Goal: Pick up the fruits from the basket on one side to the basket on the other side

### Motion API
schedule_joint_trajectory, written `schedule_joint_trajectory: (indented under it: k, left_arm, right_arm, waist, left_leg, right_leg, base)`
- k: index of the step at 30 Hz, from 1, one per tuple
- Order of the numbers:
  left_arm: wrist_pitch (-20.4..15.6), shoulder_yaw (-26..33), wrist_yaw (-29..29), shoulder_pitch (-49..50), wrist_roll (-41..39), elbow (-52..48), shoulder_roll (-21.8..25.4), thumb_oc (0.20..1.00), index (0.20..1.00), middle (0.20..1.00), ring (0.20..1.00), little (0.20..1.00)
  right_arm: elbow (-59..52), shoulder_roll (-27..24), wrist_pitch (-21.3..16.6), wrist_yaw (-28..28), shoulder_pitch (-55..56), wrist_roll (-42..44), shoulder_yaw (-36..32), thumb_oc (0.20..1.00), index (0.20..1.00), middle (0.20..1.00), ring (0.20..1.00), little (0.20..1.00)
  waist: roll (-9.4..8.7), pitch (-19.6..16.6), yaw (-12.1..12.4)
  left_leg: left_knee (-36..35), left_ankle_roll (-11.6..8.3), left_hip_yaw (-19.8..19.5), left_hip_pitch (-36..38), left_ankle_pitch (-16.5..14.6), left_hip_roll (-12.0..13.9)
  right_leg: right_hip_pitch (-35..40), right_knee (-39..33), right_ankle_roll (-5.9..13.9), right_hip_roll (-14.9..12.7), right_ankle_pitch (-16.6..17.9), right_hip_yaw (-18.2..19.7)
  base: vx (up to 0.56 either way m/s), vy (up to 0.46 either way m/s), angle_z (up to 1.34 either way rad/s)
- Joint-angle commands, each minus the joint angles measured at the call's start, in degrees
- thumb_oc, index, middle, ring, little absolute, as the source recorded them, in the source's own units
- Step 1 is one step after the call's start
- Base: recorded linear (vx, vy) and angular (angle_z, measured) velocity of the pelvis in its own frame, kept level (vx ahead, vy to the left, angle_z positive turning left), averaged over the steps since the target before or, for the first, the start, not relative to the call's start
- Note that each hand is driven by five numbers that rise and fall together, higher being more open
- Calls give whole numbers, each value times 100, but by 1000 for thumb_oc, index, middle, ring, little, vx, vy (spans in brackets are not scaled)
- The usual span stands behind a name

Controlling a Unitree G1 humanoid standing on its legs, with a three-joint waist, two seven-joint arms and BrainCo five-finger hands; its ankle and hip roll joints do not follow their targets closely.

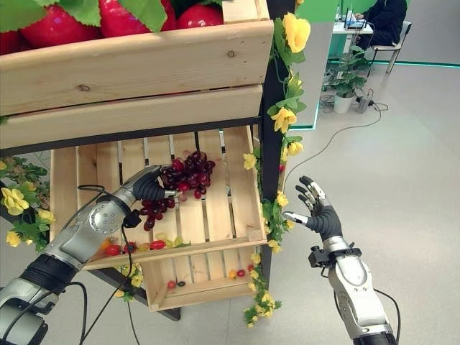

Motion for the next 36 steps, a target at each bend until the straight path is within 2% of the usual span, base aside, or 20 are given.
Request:
schedule_joint_trajectory:
  k: [1, 15, 19, 20, 21, 22, 23, 24, 27, 31, 33, 36]
  left_arm:
    - [-97, 258, 172, -621, 257, 267, 102, 1000, 1000, 1000, 1000, 1000]
    - [-84, 204, 192, -749, 508, 104, 270, 1000, 1000, 1000, 1000, 1000]
    - [-127, 422, 310, -624, 294, -170, 262, 1000, 1000, 1000, 1000, 1000]
    - [-185, 743, 397, -343, -65, -412, 174, 1000, 1000, 1000, 1000, 1000]
    - [-180, 773, 388, -308, -71, -438, 178, 1000, 1000, 1000, 1000, 1000]
    - [-258, 1149, 382, 107, -608, -751, -16, 1000, 1000, 1000, 1000, 1000]
    - [-247, 1193, 363, 162, -621, -794, -12, 1000, 1000, 1000, 1000, 1000]
    - [-312, 1487, 351, 566, -1017, -1118, -264, 1000, 1000, 1000, 1000, 1000]
    - [-350, 1683, 295, 936, -1372, -1432, -489, 1000, 1000, 1000, 1000, 1000]
    - [-483, 1909, 72, 1757, -2187, -2091, -1055, 1000, 1000, 1000, 1000, 1000]
    - [-501, 1928, -66, 1943, -2347, -2302, -1107, 1000, 1000, 1000, 1000, 1000]
    - [-522, 1967, -324, 2321, -2996, -2649, -1366, 1000, 1000, 1000, 1000, 1000]
  right_arm:
    - [-478, -177, -200, 59, -87, 133, -111, 1000, 1000, 1000, 1000, 1000]
    - [-438, -236, -167, 86, -194, 163, -84, 1000, 1000, 1000, 1000, 1000]
    - [-451, -238, -166, 68, -190, 171, -112, 1000, 1000, 1000, 1000, 1000]
    - [-450, -212, -158, 34, -162, 142, -194, 1000, 1000, 1000, 1000, 1000]
    - [-453, -220, -156, 34, -160, 142, -183, 1000, 1000, 1000, 1000, 1000]
    - [-451, -162, -136, -20, -141, 120, -305, 1000, 1000, 1000, 1000, 1000]
    - [-457, -173, -132, -20, -135, 119, -289, 1000, 1000, 1000, 1000, 1000]
    - [-431, -109, -129, -76, -116, 98, -377, 1000, 1000, 1000, 1000, 1000]
    - [-421, -68, -108, -117, -57, 48, -441, 1000, 1000, 1000, 1000, 1000]
    - [-457, 76, -103, -202, 113, 49, -651, 1000, 1000, 1000, 1000, 1000]
    - [-477, 87, -106, -217, 150, 45, -704, 1000, 1000, 1000, 1000, 1000]
    - [-543, 120, -126, -204, 219, 66, -769, 1000, 1000, 1000, 1000, 1000]
  waist:
    - [-189, -150, 112]
    - [-144, -128, 155]
    - [-138, -114, 165]
    - [-153, -109, 203]
    - [-145, -113, 193]
    - [-179, -104, 238]
    - [-169, -113, 223]
    - [-196, -101, 250]
    - [-203, -95, 251]
    - [-237, -71, 240]
    - [-239, -75, 231]
    - [-256, -50, 230]
  left_leg:
    - [353, -287, 210, -17, -383, 96]
    - [315, -313, 209, 18, -375, 119]
    - [360, -317, 197, 15, -402, 122]
    - [372, -326, 175, 10, -402, 125]
    - [374, -327, 175, 11, -403, 125]
    - [402, -331, 142, -12, -400, 125]
    - [406, -332, 143, -13, -403, 126]
    - [439, -335, 105, -43, -404, 131]
    - [462, -337, 68, -47, -412, 140]
    - [476, -355, -27, -49, -399, 175]
    - [473, -361, -55, -51, -394, 180]
    - [542, -380, -102, -96, -387, 208]
  right_leg:
    - [-39, 200, 690, -275, -196, -268]
    - [-2, 80, 689, -256, -136, -293]
    - [19, 68, 676, -258, -141, -293]
    - [27, 67, 661, -257, -152, -303]
    - [28, 67, 661, -257, -153, -303]
    - [31, 78, 631, -252, -169, -311]
    - [31, 81, 631, -252, -172, -311]
    - [23, 98, 598, -243, -191, -306]
    - [35, 109, 564, -229, -209, -315]
    - [57, 137, 465, -175, -270, -332]
    - [58, 132, 450, -162, -280, -336]
    - [56, 120, 412, -141, -298, -329]
  base:
    - [0, 0, 0]
    - [-2, -1, 0]
    - [0, 0, 0]
    - [0, 0, 0]
    - [1, -49, 1]
    - [0, 0, 0]
    - [-13, -45, 1]
    - [-14, -17, 4]
    - [-18, -35, 4]
    - [-18, -51, 6]
    - [-25, -40, 12]
    - [-40, -60, 10]
